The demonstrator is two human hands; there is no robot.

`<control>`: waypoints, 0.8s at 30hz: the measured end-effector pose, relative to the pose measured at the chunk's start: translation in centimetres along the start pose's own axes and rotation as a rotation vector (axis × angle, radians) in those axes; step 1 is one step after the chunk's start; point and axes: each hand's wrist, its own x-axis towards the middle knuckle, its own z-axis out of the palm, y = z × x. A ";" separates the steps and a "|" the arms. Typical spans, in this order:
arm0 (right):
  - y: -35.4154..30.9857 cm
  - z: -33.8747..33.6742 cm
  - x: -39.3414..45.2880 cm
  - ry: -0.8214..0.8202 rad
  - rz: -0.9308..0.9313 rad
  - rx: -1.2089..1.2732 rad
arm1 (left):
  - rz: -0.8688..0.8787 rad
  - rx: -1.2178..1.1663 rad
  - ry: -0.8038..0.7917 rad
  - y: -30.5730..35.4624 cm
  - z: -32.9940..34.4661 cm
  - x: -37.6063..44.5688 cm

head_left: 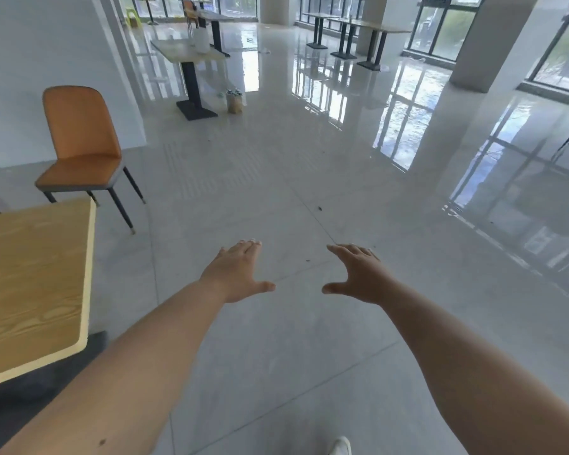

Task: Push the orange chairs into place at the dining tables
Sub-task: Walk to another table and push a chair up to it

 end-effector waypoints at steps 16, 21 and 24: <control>5.2 -6.9 41.0 -0.094 -0.242 -0.037 | -0.248 -0.052 0.025 -11.9 -8.7 31.5; 4.2 -7.4 53.5 -0.113 -0.241 -0.028 | -0.254 -0.060 -0.006 -18.7 -11.8 41.8; 3.1 -8.5 60.9 -0.117 -0.256 -0.025 | -0.268 -0.071 -0.006 -22.6 -14.3 47.2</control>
